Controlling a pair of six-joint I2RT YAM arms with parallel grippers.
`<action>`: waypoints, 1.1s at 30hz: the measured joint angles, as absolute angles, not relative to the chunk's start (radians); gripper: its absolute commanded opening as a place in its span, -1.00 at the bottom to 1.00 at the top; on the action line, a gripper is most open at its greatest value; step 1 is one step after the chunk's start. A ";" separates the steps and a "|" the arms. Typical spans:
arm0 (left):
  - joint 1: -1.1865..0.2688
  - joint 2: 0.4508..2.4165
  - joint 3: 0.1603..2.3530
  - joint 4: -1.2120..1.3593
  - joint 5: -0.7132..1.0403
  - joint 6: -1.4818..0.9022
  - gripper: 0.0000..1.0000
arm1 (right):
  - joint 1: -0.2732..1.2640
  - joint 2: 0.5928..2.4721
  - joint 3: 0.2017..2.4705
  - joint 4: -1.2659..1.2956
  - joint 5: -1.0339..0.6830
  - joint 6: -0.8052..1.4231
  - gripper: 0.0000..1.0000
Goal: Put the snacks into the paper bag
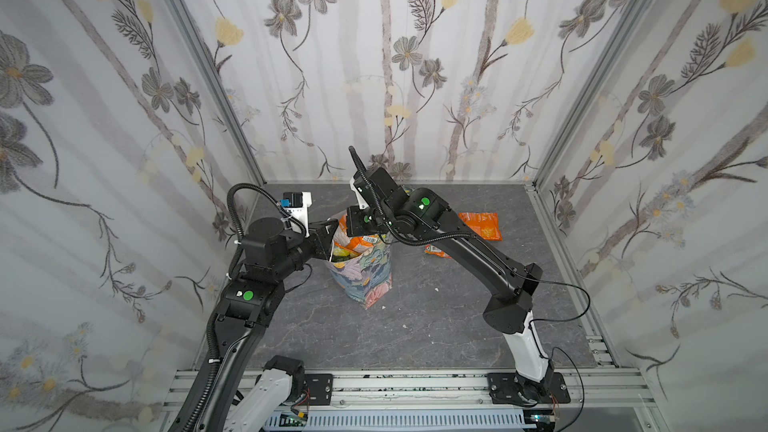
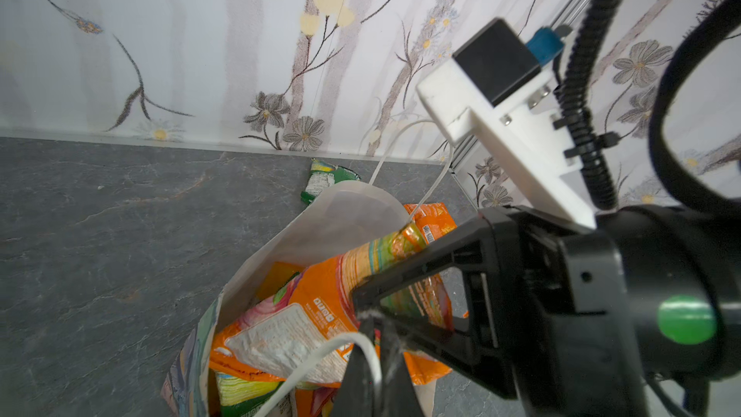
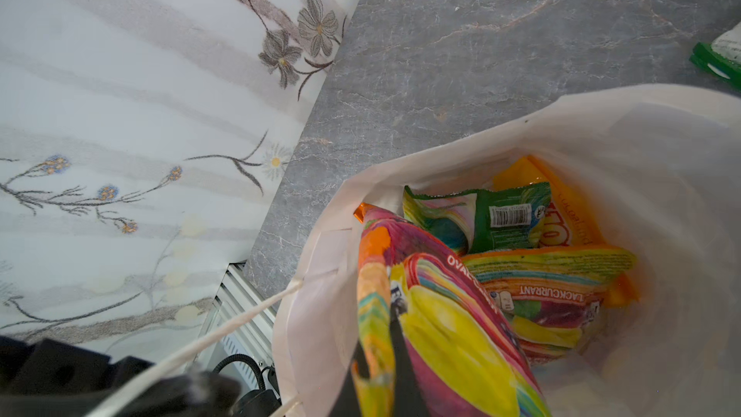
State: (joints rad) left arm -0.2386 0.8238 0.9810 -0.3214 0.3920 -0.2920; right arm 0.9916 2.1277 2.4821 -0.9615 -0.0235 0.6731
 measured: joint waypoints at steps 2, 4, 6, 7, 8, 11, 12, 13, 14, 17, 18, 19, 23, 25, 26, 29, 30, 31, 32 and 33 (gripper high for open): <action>-0.239 0.815 0.966 -0.322 0.376 -0.287 -1.00 | 0.994 2.135 2.482 -0.946 -0.025 0.673 -1.00; -0.239 0.809 0.959 -0.325 0.356 -0.283 -1.00 | 0.999 2.148 2.482 -0.930 -0.034 0.673 -1.00; -0.236 0.801 0.957 -0.331 0.322 -0.278 -1.00 | 1.004 2.165 2.482 -0.910 -0.047 0.672 -0.97; -0.236 0.797 0.957 -0.336 0.308 -0.274 -1.00 | 1.007 2.174 2.482 -0.901 -0.054 0.672 -0.81; -0.236 0.792 0.958 -0.340 0.297 -0.269 -1.00 | 1.009 2.184 2.482 -0.895 -0.064 0.672 -0.63; -0.234 0.785 0.970 -0.356 0.262 -0.263 -1.00 | 1.014 2.199 2.482 -0.879 -0.100 0.660 -0.27; -0.232 0.784 0.976 -0.361 0.255 -0.261 -1.00 | 1.014 2.196 2.482 -0.873 -0.106 0.649 -0.11; -0.231 0.784 0.984 -0.366 0.247 -0.257 -1.00 | 1.014 2.191 2.482 -0.863 -0.110 0.647 0.03; -0.229 0.785 0.992 -0.373 0.236 -0.250 -1.00 | 1.013 2.182 2.482 -0.850 -0.117 0.636 0.16; -0.223 0.794 1.015 -0.392 0.203 -0.238 -1.00 | 1.002 2.138 2.482 -0.838 -0.117 0.588 0.40; -0.222 0.800 1.023 -0.394 0.199 -0.234 -1.00 | 0.995 2.121 2.482 -0.837 -0.112 0.573 0.41; -0.222 0.804 1.027 -0.396 0.197 -0.230 -1.00 | 0.987 2.105 2.482 -0.834 -0.113 0.552 0.42; -0.213 0.818 1.044 -0.427 0.173 -0.206 -1.00 | 0.947 2.061 2.485 -0.870 -0.083 0.446 0.46; -0.208 0.823 1.050 -0.435 0.161 -0.192 -1.00 | 0.928 2.059 2.485 -0.913 -0.060 0.381 0.44; -0.204 0.825 1.051 -0.437 0.155 -0.185 -1.00 | 0.921 2.060 2.485 -0.936 -0.052 0.353 0.43; -0.188 0.825 1.051 -0.448 0.131 -0.180 -1.00 | 0.902 2.064 2.485 -0.991 -0.045 0.280 0.40; -0.182 0.825 1.051 -0.453 0.124 -0.179 -1.00 | 0.899 2.065 2.485 -0.999 -0.045 0.255 0.34; -0.174 0.825 1.051 -0.458 0.113 -0.175 -1.00 | 0.897 2.065 2.485 -1.002 -0.046 0.236 0.27; -0.167 0.826 1.051 -0.462 0.104 -0.172 -1.00 | 0.896 2.067 2.485 -1.001 -0.046 0.221 0.23; -0.157 0.828 1.051 -0.465 0.097 -0.169 -1.00 | 0.896 2.069 2.485 -0.999 -0.050 0.202 0.23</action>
State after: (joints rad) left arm -0.1570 0.8284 1.0512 -0.4652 0.0967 -0.1692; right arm 0.8955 2.0686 2.4851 -0.9993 -0.0502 0.2016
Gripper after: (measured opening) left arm 0.050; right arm 0.626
